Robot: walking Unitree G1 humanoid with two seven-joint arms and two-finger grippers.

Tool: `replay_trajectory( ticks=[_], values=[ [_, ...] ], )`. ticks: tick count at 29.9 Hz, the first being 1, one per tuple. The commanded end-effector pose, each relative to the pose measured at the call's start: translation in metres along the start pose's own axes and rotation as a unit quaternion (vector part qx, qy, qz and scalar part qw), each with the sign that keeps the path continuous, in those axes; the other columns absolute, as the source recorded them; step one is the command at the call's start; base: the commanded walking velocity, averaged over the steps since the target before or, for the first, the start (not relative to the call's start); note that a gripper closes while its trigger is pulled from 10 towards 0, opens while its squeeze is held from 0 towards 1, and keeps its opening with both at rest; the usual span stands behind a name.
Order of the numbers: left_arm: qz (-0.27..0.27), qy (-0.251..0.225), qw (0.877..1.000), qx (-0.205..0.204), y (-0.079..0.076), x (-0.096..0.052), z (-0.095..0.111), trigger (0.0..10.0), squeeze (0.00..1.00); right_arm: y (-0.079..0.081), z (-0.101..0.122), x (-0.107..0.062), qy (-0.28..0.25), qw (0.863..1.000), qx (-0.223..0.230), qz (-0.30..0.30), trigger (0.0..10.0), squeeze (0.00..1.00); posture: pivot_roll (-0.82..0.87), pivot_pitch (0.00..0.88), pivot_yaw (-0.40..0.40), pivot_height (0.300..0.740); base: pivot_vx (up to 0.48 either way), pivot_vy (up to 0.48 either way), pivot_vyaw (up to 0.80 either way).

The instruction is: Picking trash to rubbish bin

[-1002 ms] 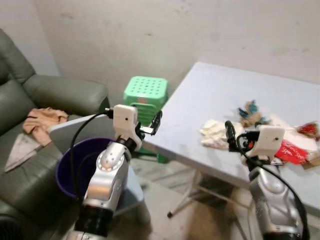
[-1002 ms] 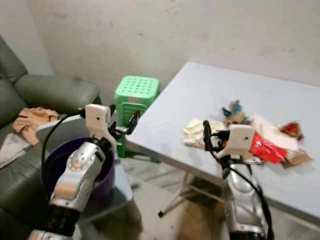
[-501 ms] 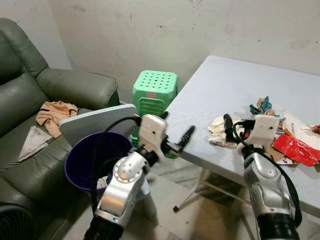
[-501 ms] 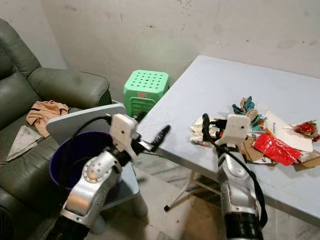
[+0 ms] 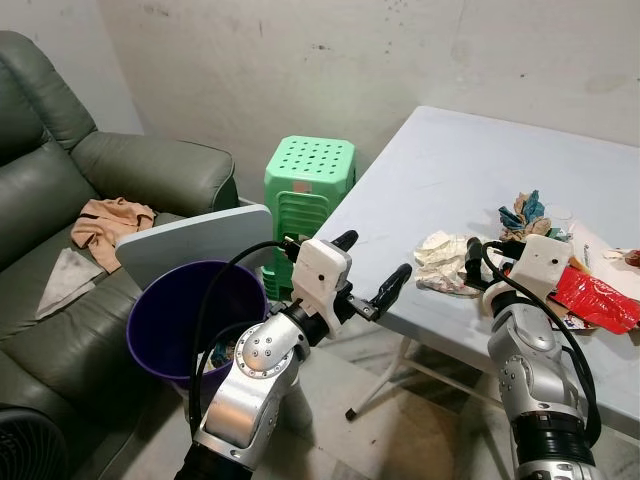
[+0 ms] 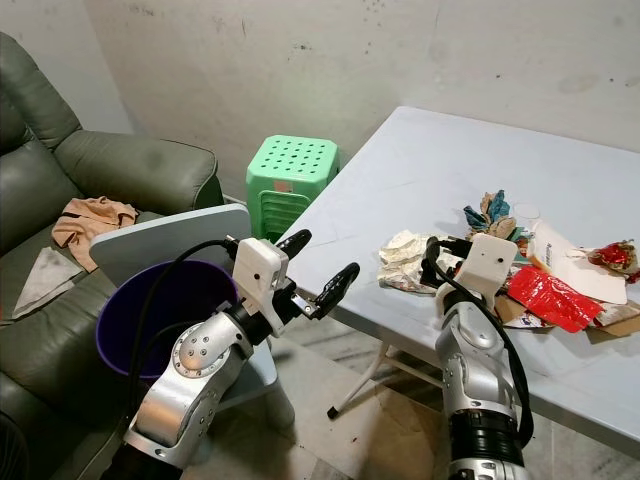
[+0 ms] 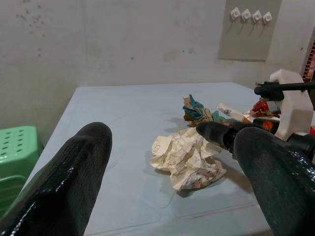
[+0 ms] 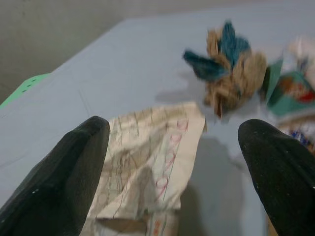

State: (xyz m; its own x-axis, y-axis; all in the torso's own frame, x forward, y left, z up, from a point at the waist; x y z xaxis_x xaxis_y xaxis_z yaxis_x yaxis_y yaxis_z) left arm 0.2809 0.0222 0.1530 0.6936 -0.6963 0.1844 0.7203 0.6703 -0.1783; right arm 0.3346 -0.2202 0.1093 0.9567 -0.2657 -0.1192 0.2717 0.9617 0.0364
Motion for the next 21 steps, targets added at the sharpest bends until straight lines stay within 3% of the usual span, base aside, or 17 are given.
replay_trajectory(
  ticks=[1, 9, 14, 16, 17, 18, 19, 21],
  values=[
    [-0.007, -0.006, 1.0, 0.005, -0.002, 0.0, 0.005, 10.0, 0.0, 0.002, -0.004, 0.001, 0.02, 1.0, 0.019, 0.002, 10.0, 0.0, 0.07, 0.049, -0.003, 0.74, 0.0, 0.0, 0.0],
    [-0.021, 0.0, 1.0, 0.0, -0.007, -0.002, 0.003, 10.0, 0.0, 0.013, -0.011, 0.0, 0.057, 0.994, 0.09, 0.033, 10.0, 0.0, 0.08, 0.05, -0.004, 0.74, 0.0, 0.0, 0.0],
    [-0.034, 0.014, 0.999, 0.0, -0.013, -0.004, -0.003, 10.0, 0.0, 0.014, -0.009, -0.001, 0.052, 0.994, 0.087, 0.034, 10.0, 0.0, 0.08, 0.054, -0.005, 0.74, 0.0, 0.0, 0.0],
    [-0.034, 0.016, 0.999, -0.001, -0.014, -0.004, -0.005, 10.0, 0.0, 0.014, -0.009, -0.001, 0.051, 0.994, 0.087, 0.032, 9.6, 0.0, 0.08, 0.054, -0.006, 0.74, 0.0, 0.0, 0.0],
    [-0.035, 0.018, 0.999, -0.001, -0.014, -0.005, -0.006, 10.0, 0.0, 0.014, -0.009, -0.001, 0.05, 0.994, 0.087, 0.031, 6.0, 0.0, 0.08, 0.054, -0.006, 0.74, 0.0, 0.0, 0.0],
    [-0.034, 0.019, 0.999, -0.001, -0.014, -0.005, -0.008, 10.0, 0.0, 0.013, -0.008, 0.0, 0.05, 0.994, 0.088, 0.031, 6.0, 0.0, 0.08, 0.054, -0.006, 0.74, 0.0, 0.0, 0.0],
    [-0.036, 0.021, 0.999, 0.001, -0.015, -0.005, -0.008, 10.0, 0.0, 0.013, -0.008, 0.0, 0.051, 0.994, 0.09, 0.029, 4.5, 0.0, 0.08, 0.054, -0.005, 0.74, 0.0, 0.0, 0.0],
    [-0.037, 0.023, 0.999, 0.002, -0.015, -0.005, -0.008, 10.0, 0.0, 0.013, -0.008, 0.0, 0.052, 0.994, 0.093, 0.028, 4.5, 0.0, 0.08, 0.054, -0.005, 0.74, 0.0, 0.0, 0.0]
  ],
)
Point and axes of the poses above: a point about 5 cm out from each wrist's last joint towards the gripper, its own x axis pointing out of the wrist towards the gripper, its own z axis along the axis of the wrist's last joint, y = z × x, the point moved 1 cm from there along x, pointing out of the wrist towards the gripper, and after that the axes turned 10 degrees about -x, right-handed, at the moved point
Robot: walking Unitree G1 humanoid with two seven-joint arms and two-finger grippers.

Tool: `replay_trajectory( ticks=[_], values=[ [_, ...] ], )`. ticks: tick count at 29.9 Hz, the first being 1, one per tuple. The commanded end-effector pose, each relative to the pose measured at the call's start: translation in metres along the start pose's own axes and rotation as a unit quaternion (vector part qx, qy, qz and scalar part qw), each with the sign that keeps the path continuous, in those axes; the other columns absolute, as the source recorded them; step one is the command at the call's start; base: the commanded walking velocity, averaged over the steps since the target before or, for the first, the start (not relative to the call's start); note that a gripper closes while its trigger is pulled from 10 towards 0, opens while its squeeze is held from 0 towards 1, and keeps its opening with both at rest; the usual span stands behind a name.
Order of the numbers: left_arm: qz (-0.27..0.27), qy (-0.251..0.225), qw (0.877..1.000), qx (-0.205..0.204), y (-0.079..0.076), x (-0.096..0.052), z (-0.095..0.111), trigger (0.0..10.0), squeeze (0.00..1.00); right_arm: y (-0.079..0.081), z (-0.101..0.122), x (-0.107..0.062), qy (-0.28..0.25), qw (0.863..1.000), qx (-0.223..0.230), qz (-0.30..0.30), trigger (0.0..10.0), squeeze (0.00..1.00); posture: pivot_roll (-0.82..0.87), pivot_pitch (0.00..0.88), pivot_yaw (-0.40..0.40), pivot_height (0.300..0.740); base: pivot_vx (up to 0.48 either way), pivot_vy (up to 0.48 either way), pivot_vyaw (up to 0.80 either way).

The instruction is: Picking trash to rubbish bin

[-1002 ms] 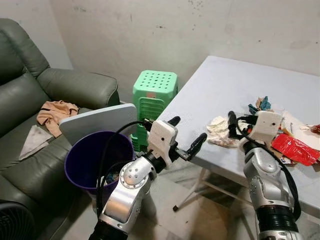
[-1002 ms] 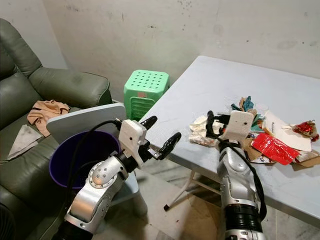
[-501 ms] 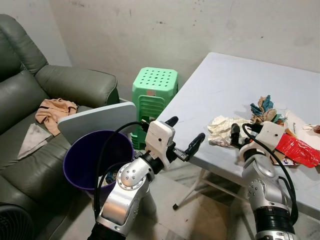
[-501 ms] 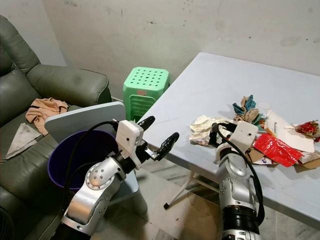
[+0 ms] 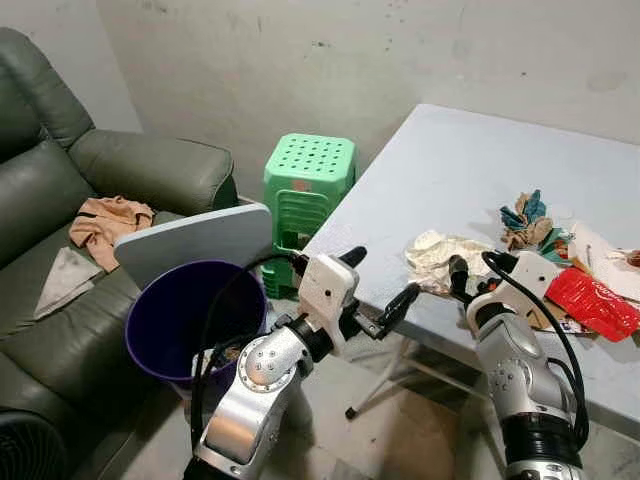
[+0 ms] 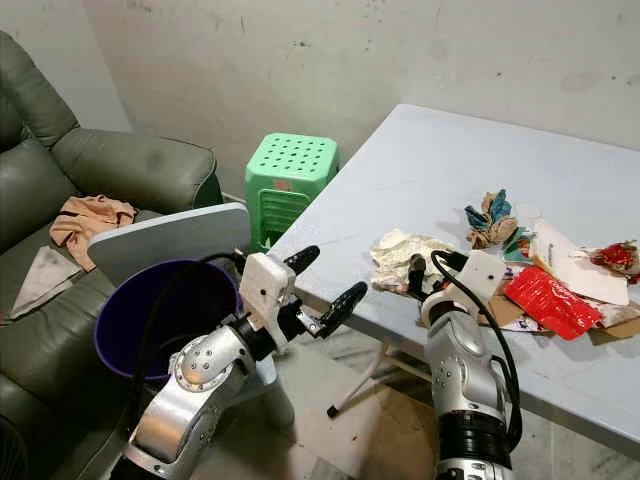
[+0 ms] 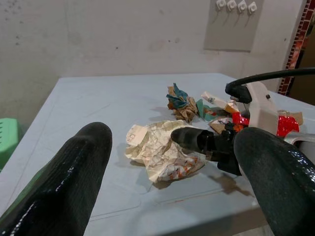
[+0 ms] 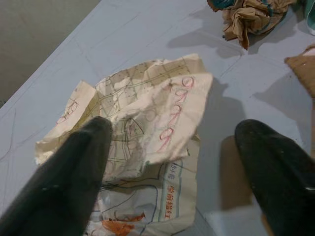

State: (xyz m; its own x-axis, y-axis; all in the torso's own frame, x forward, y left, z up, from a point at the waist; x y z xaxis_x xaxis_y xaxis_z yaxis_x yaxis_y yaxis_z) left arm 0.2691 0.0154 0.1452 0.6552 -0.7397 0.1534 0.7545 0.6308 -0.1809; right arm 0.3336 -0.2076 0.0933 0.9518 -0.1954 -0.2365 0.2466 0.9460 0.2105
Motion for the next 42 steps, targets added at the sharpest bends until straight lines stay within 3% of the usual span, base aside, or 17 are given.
replay_trajectory(
  ticks=[1, 2, 42],
  values=[
    [-0.011, 0.002, 1.0, 0.009, -0.0035, 0.001, 0.0018, 10.0, 0.0, 0.0025, 0.0108, 0.0012, -0.016, 1.0, 0.016, 0.003, 1.9, 0.0, 0.08, 0.054, -0.006, 0.74, 0.0, 0.0, 0.0],
    [-0.011, 0.001, 1.0, 0.01, -0.003, 0.0011, 0.0025, 10.0, 0.0, 0.0022, 0.0115, 0.001, -0.016, 1.0, 0.018, 0.003, 0.0, 0.0, 0.08, 0.054, -0.005, 0.74, 0.0, 0.0, 0.0],
    [-0.013, -0.01, 0.999, 0.03, 0.004, 0.0073, 0.0082, 10.0, 0.0, 0.0079, 0.0133, 0.0053, -0.03, 0.999, 0.011, 0.002, 0.0, 0.0, 0.08, 0.0, -0.003, 0.74, 0.0, 0.0, 0.0]
  ],
)
Point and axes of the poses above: a point about 5 cm out from each wrist's last joint towards the gripper, its own x axis pointing out of the wrist towards the gripper, its own z axis along the axis of the wrist's last joint, y = z × x, the point moved 1 cm from there along x, pointing out of the wrist towards the gripper, and after that the axes turned 10 degrees about -x, right-handed, at the moved point
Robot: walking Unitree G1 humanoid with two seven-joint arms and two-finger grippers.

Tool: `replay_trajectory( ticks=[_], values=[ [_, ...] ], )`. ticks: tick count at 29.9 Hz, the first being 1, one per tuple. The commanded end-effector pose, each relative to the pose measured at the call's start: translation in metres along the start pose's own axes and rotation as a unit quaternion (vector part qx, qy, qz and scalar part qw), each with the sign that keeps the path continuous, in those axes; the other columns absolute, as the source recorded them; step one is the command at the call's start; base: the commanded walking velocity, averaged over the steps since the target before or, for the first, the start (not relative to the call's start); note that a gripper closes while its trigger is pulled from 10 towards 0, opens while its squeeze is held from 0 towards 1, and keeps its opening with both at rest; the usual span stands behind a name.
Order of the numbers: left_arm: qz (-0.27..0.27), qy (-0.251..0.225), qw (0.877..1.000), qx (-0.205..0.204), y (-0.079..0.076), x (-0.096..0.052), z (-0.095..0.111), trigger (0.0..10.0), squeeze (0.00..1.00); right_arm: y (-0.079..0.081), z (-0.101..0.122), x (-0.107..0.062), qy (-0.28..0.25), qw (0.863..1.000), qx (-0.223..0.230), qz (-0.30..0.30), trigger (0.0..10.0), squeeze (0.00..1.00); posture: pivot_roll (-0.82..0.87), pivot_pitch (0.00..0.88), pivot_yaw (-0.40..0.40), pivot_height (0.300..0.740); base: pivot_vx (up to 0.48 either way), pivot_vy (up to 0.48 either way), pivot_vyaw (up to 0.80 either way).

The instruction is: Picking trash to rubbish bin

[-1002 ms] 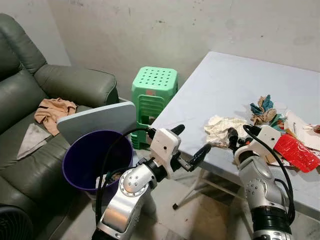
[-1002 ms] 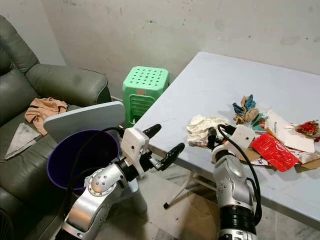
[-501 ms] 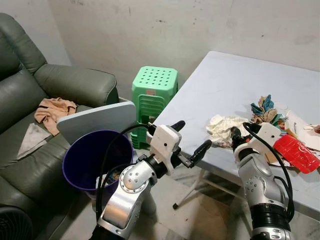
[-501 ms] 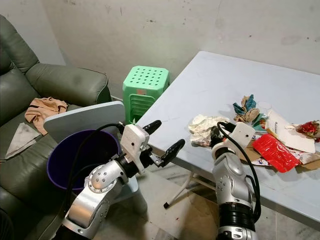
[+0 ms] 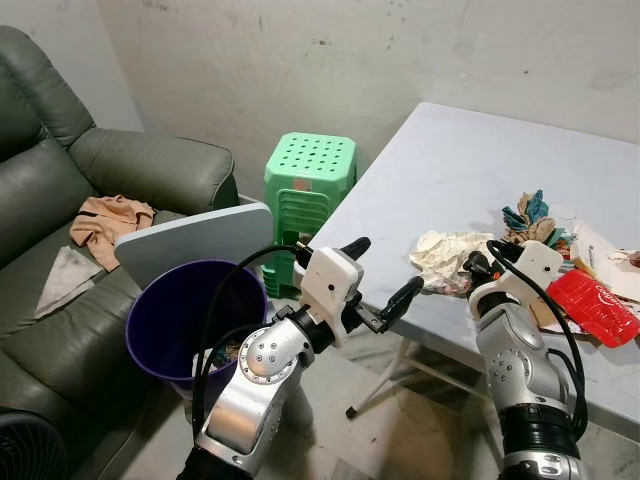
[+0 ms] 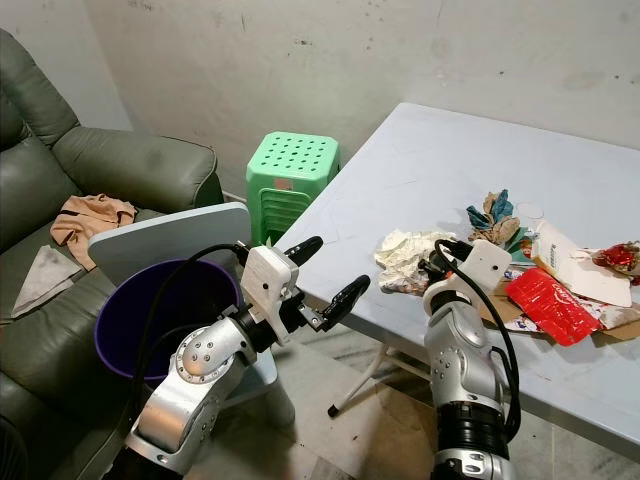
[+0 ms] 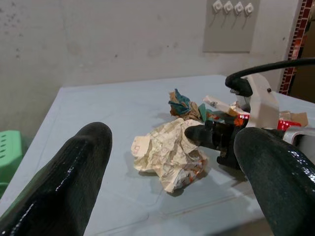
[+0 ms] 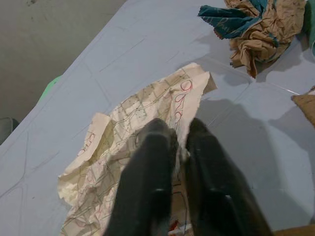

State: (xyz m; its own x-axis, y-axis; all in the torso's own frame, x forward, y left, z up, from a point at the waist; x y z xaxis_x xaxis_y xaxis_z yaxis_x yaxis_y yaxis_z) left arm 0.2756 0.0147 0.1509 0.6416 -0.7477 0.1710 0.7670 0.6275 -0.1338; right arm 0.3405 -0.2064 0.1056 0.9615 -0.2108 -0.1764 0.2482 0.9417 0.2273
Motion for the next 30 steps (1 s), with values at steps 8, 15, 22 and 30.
replay_trajectory(
  ticks=[8, 15, 22, 30],
  values=[
    [-0.008, -0.004, 1.0, 0.009, 0.0, 0.001, 0.002, 10.0, 0.0, 0.001, -0.001, -0.001, -0.002, 1.0, 0.001, 0.001, 0.0, 0.0, 0.08, 0.0, -0.002, 0.74, 0.0, 0.0, 0.0],
    [-0.013, 0.006, 1.0, 0.006, -0.003, -0.002, -0.005, 10.0, 0.0, -0.001, -0.002, -0.002, -0.003, 1.0, 0.0, -0.001, 0.0, 0.0, 0.08, 0.0, -0.001, 0.74, 0.0, 0.0, 0.0],
    [-0.011, 0.01, 1.0, 0.006, -0.003, -0.004, -0.007, 10.0, 0.0, -0.002, 0.001, -0.002, -0.01, 1.0, 0.0, 0.001, 0.0, 0.0, 0.08, 0.0, -0.003, 0.74, 0.0, 0.0, 0.0],
    [-0.001, 0.006, 1.0, 0.011, 0.002, -0.005, -0.004, 10.0, 0.0, 0.008, 0.015, -0.005, -0.054, 0.998, 0.0, 0.04, 0.0, 0.0, 0.08, 0.0, -0.004, 0.74, 0.0, 0.0, 0.0]
  ],
)
Point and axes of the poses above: a point about 5 cm out from each wrist's last joint towards the gripper, its own x axis pointing out of the wrist towards the gripper, its own z axis along the axis of the wrist's last joint, y = z × x, the point moved 1 cm from there along x, pointing out of the wrist towards the gripper, and after that the axes turned 10 degrees about -x, right-handed, at the moved point
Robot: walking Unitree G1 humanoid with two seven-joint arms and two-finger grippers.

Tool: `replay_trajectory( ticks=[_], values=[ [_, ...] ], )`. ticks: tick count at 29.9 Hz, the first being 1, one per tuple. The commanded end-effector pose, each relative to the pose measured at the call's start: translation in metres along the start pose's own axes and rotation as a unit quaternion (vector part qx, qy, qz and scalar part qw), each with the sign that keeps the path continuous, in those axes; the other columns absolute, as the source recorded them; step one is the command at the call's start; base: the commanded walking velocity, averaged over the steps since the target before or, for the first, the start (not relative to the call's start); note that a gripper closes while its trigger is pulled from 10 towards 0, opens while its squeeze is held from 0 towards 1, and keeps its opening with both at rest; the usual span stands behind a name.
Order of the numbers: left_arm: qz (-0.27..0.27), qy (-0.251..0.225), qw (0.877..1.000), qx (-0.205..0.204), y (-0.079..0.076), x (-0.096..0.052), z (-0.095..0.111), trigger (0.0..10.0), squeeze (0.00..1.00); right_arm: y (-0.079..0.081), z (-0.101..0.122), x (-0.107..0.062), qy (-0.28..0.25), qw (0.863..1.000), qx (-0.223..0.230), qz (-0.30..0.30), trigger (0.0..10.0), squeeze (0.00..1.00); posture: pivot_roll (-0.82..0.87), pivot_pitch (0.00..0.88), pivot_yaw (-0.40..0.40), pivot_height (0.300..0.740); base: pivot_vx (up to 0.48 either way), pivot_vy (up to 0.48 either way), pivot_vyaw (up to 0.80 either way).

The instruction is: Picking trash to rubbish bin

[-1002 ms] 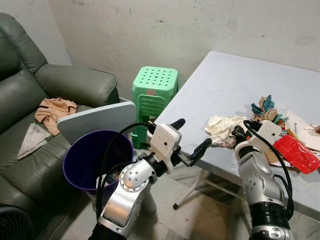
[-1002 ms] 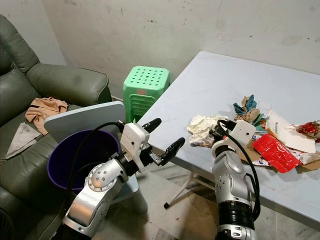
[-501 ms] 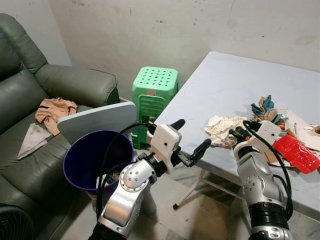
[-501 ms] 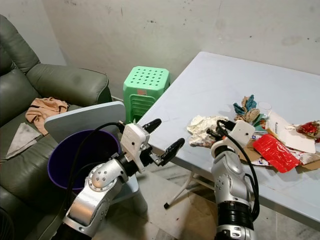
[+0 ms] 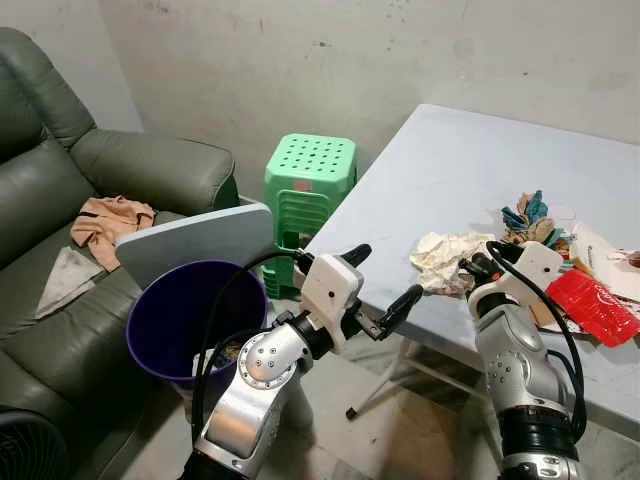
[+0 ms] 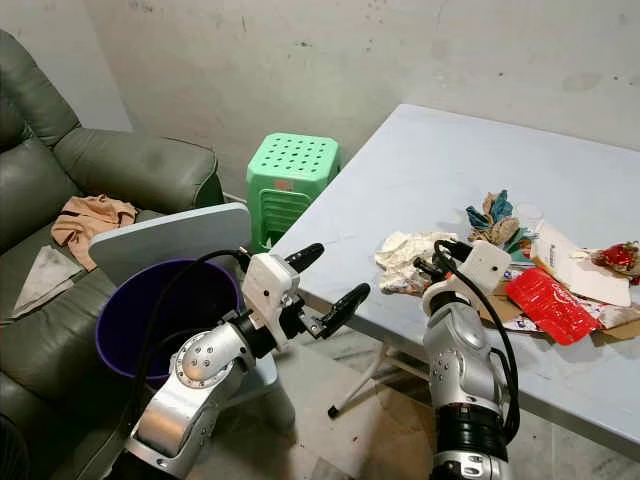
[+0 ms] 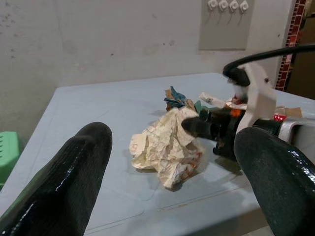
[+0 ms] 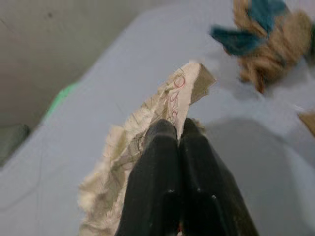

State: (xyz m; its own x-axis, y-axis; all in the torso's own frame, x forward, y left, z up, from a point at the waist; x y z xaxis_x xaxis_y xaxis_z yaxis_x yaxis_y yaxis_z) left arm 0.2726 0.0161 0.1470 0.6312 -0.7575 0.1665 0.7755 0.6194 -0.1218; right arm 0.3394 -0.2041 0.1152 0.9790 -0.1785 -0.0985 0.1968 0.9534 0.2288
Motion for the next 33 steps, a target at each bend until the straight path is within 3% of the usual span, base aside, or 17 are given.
replay_trajectory(
  ticks=[1, 2, 7, 8, 14, 20, 24, 26, 33],
  values=[
    [0.016, 0.001, 1.0, 0.009, 0.008, -0.001, 0.0, 10.0, 0.0, 0.009, 0.012, -0.004, -0.045, 0.998, 0.0, 0.043, 8.0, 0.0, 0.08, 0.0, -0.005, 0.74, 0.0, 0.0, 0.0],
    [0.023, -0.001, 1.0, 0.01, 0.01, -0.002, 0.001, 10.0, 0.0, 0.011, 0.014, -0.005, -0.051, 0.997, -0.005, 0.05, 10.0, 0.0, 0.08, 0.0, -0.005, 0.74, 0.0, 0.0, 0.0],
    [0.047, -0.008, 0.999, 0.01, 0.021, -0.003, 0.005, 10.0, 0.0, 0.014, 0.017, -0.008, -0.079, 0.993, -0.037, 0.078, 10.0, 0.0, 0.08, 0.0, -0.007, 0.74, 0.0, 0.0, 0.0],
    [0.069, -0.012, 0.997, 0.012, 0.029, -0.005, 0.006, 10.0, 0.0, 0.015, 0.022, -0.013, -0.116, 0.986, -0.071, 0.092, 10.0, 0.0, 0.08, 0.0, -0.007, 0.74, 0.0, 0.0, 0.0],
    [0.15, -0.03, 0.988, 0.007, 0.054, -0.015, 0.01, 10.0, 0.0, 0.022, 0.024, -0.025, -0.15, 0.973, -0.112, 0.133, 10.0, 0.0, 0.08, 0.0, -0.007, 0.74, 0.0, 0.0, 0.0],
    [0.221, -0.038, 0.975, 0.004, 0.077, -0.031, 0.011, 10.0, 0.0, 0.026, 0.011, -0.039, -0.148, 0.966, -0.138, 0.159, 10.0, 0.0, 0.1, 0.0, -0.014, 0.74, 0.0, 0.0, 0.0],
    [0.238, -0.044, 0.97, -0.004, 0.082, -0.034, 0.011, 10.0, 0.0, 0.025, 0.01, -0.041, -0.148, 0.967, -0.135, 0.159, 10.0, 0.0, 0.1, 0.004, -0.014, 0.74, 0.0, 0.0, 0.0],
    [0.293, -0.053, 0.954, -0.025, 0.098, -0.044, 0.01, 10.0, 0.0, 0.024, 0.009, -0.044, -0.149, 0.966, -0.143, 0.156, 10.0, 0.0, 0.1, 0.004, -0.014, 0.74, 0.0, 0.0, 0.0],
    [0.302, -0.061, 0.951, -0.01, 0.107, -0.045, 0.018, 10.0, 0.0, 0.029, 0.012, -0.042, -0.155, 0.959, -0.168, 0.167, 10.0, 0.0, 0.1, 0.016, -0.009, 0.74, 0.0, 0.0, 0.23]
  ],
)
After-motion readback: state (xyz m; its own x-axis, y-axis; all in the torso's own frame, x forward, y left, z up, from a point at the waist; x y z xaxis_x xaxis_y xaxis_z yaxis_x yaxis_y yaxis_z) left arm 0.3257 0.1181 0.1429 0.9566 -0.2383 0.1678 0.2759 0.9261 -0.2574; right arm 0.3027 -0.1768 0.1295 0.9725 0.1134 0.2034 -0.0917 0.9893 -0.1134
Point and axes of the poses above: a point about 5 cm out from each wrist's last joint towards the gripper, its own x axis pointing out of the wrist towards the gripper, its own z axis along the axis of the wrist's last joint, y = z × x, the point moved 1 cm from there along x, pointing out of the wrist towards the gripper, and after that the axes turned 10 degrees about -x, right-handed, at the moved point
